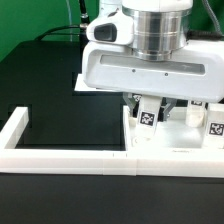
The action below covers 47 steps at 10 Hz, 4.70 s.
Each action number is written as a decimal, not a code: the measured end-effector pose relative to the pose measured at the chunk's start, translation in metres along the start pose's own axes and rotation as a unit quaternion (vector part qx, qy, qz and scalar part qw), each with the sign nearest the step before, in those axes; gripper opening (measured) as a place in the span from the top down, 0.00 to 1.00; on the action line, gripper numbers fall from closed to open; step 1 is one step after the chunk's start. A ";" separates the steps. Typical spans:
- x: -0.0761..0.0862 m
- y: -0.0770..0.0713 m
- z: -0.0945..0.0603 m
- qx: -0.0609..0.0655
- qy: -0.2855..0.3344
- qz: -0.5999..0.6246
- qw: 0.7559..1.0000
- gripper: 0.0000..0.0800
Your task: Assemble square table
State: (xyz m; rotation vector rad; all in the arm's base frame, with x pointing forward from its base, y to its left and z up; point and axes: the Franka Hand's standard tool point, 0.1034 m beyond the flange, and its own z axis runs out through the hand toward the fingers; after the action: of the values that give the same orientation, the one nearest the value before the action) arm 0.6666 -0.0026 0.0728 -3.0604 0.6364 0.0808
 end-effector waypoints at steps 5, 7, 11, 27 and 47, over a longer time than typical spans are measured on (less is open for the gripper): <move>-0.001 0.011 0.010 0.002 0.003 0.168 0.986 0.66; 0.002 0.013 0.010 0.033 -0.004 0.276 0.961 0.66; 0.008 0.013 0.011 0.092 -0.030 0.506 0.857 0.66; 0.014 0.018 -0.017 0.060 0.006 -0.031 0.998 0.19; 0.006 0.001 -0.016 0.049 -0.028 0.538 0.841 0.36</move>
Offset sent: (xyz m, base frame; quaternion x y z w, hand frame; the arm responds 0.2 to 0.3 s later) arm 0.0000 0.0000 0.0000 0.0000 0.0000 0.1938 0.9810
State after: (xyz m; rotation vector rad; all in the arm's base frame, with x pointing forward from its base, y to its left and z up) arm 0.6725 -0.0068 0.0888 -2.1761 2.1334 0.1332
